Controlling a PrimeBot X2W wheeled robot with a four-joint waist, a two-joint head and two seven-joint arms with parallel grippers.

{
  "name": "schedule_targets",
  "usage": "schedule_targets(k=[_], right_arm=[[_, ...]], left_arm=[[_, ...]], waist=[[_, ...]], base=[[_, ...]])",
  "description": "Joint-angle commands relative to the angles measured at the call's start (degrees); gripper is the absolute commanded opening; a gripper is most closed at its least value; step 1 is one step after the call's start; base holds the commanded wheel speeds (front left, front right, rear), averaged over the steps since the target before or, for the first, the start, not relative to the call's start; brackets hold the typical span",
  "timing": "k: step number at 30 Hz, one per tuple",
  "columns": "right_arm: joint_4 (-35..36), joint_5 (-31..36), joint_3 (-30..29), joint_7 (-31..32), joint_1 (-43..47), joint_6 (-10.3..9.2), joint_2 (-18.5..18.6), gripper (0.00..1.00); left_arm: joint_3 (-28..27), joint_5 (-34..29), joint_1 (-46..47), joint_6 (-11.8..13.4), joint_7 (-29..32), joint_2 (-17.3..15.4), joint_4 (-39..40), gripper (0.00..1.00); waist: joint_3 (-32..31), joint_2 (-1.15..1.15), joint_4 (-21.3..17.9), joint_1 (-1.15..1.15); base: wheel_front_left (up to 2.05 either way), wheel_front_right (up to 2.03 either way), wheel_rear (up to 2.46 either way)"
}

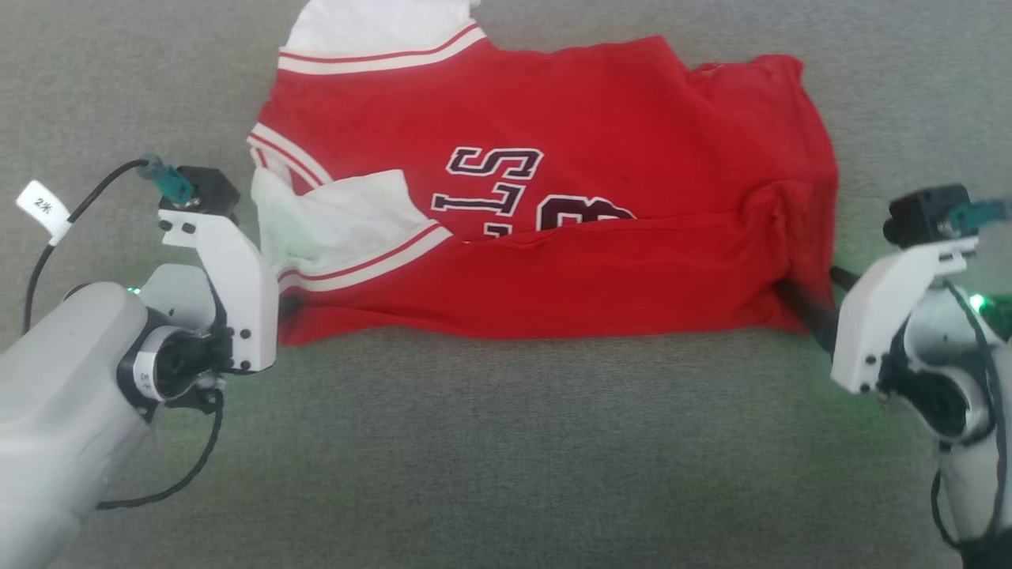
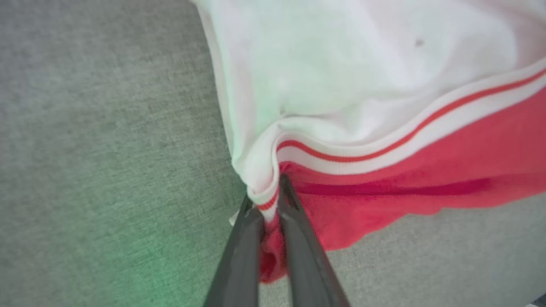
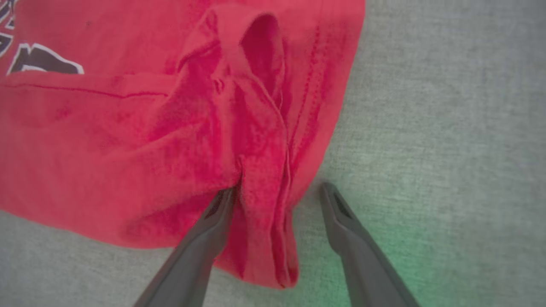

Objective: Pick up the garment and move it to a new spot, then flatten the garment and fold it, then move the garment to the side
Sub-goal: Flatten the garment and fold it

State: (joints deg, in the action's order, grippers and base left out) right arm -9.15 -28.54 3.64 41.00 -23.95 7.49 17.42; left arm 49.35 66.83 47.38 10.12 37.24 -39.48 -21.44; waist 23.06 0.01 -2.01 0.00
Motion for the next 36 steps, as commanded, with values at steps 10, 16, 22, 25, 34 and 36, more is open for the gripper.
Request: schedule_targets(k=[10,16,22,25,34,36], right_arm=[[-8.61,-0.42,4.15,8.54,-2.39,0.00,0.57,0.00],[-5.42,-1.20,2.43,13.91,-2.35,-0.04,3.92,0.00],[-0.03,-2.04,0.19,19.22,-2.14,-0.04,5.61,0.00],[2.88,-2.64,-0.87,21.47,-1.70,-0.04,6.63,0.00],[11.82,-4.07,-4.12,28.70,4.38,-0.04,8.26,0.00],[13.63,-4.18,-4.82,29.77,6.44,-0.04,7.94,0.00]], left_arm=[[2.02,-0.84,-1.55,-1.45,-1.41,3.46,-5.21,0.00],[1.68,-0.28,-1.33,-1.21,-0.34,2.14,-4.32,0.00],[1.41,-0.01,-1.67,0.30,1.71,-0.53,-0.83,0.00],[1.29,0.37,-2.15,1.77,2.90,-1.94,2.36,0.00],[1.90,0.87,-7.30,8.63,5.65,-7.41,17.05,0.00],[2.40,0.58,-9.05,9.86,5.55,-8.38,20.06,0.00]], waist=[[0.39,-0.01,2.16,0.00],[-0.48,-0.01,2.59,0.00],[-1.78,-0.01,3.08,0.00],[-2.46,-0.01,3.37,0.00],[-4.14,-0.01,4.50,0.00],[-4.41,-0.01,4.64,0.00]], base=[[0.00,0.00,0.00],[0.00,0.00,0.00],[0.00,0.00,0.00],[0.00,0.00,0.00],[0.00,0.00,0.00],[0.00,0.00,0.00]])
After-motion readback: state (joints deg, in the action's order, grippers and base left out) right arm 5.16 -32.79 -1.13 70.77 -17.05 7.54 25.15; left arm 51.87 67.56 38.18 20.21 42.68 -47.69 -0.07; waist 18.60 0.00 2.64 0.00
